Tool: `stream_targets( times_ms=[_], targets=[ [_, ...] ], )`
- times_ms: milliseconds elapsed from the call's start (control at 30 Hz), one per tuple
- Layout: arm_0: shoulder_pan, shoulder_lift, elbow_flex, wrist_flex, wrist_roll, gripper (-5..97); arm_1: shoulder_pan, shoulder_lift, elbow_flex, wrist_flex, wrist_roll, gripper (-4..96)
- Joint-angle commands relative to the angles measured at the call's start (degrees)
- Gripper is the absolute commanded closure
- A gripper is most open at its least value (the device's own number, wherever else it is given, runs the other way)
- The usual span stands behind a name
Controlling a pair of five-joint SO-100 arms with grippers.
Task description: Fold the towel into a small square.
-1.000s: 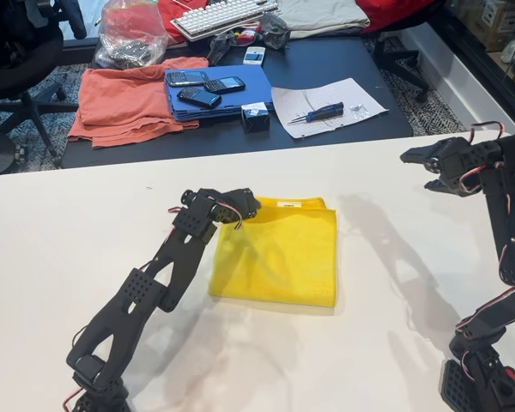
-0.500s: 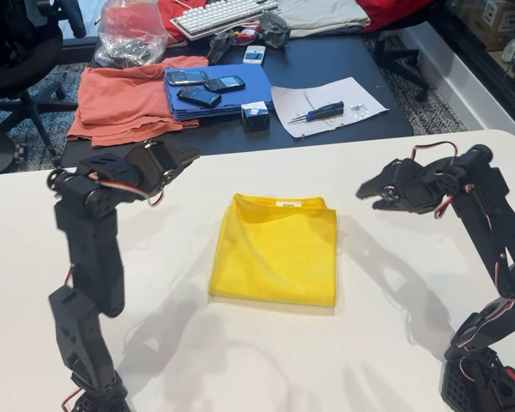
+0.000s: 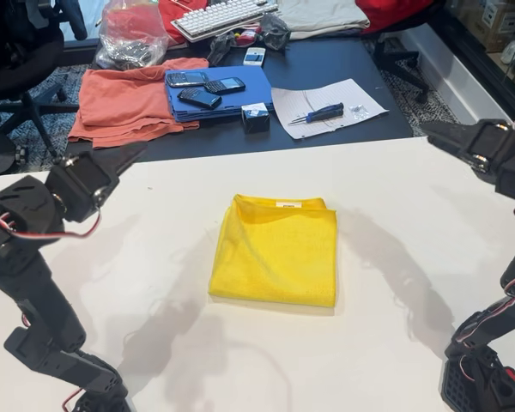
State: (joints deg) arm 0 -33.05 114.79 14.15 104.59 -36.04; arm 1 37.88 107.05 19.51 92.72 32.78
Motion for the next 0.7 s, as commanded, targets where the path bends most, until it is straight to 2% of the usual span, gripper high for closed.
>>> stream_targets(
  times_ms=[0, 233, 433, 533, 667],
  targets=[
    [2.5, 0.3, -1.8, -1.1, -0.4, 80, -2.4, 0.1, 0.2, -4.4, 1.9, 85.6],
    [7.7, 0.3, -7.8, -9.7, -2.5, 80, -5.4, 0.1, 0.4, -14.8, 6.9, 85.6],
    [8.4, 0.2, -8.8, -16.6, -6.6, 80, -6.4, -0.1, 0.0, -25.3, 10.0, 85.5],
    [8.3, -0.5, -8.7, -21.6, -7.6, 79, -6.3, -0.6, 0.7, -31.3, 10.2, 85.5],
    [8.1, -0.5, -8.6, -22.2, -7.6, 76, -6.3, -1.4, 1.4, -31.9, 10.1, 85.5]
  ],
)
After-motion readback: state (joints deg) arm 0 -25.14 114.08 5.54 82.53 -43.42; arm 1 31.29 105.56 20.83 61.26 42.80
